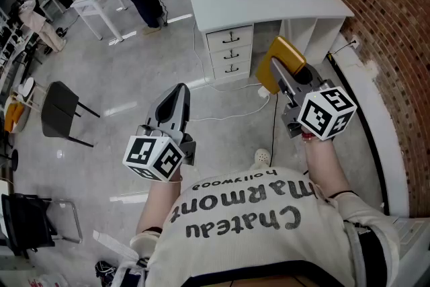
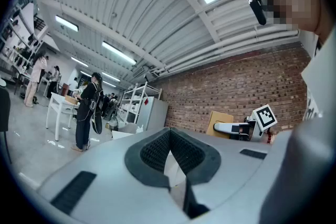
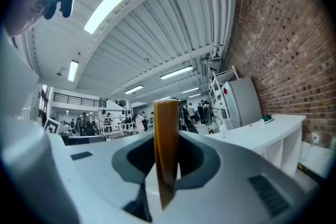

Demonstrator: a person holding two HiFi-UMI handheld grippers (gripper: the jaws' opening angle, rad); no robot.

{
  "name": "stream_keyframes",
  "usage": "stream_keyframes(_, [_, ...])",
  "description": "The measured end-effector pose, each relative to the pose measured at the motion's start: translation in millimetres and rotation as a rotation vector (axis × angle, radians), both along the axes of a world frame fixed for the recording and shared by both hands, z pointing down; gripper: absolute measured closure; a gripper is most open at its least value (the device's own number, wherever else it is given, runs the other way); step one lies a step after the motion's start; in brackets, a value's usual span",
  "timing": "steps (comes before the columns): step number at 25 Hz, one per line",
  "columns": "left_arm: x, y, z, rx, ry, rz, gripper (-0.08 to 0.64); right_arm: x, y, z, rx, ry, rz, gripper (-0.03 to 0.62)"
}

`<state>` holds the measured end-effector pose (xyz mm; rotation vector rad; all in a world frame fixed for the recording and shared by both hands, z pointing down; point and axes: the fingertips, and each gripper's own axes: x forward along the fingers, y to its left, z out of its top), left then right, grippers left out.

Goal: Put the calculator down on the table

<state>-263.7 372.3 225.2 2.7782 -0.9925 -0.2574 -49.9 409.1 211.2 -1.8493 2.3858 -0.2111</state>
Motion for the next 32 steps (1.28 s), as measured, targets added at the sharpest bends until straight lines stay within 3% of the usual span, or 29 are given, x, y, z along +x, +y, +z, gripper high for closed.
stream_keyframes(12, [30,-70,-3,-0.001,0.011,-0.038,0.560,39,-76,1,-0.008,-0.004,-0.015,0.501])
stream_keyframes(32, [174,-220,-20,0.025,0.053,-0.125,0.560,173,-242,-25,0.022,-0.025,-0.137,0.500])
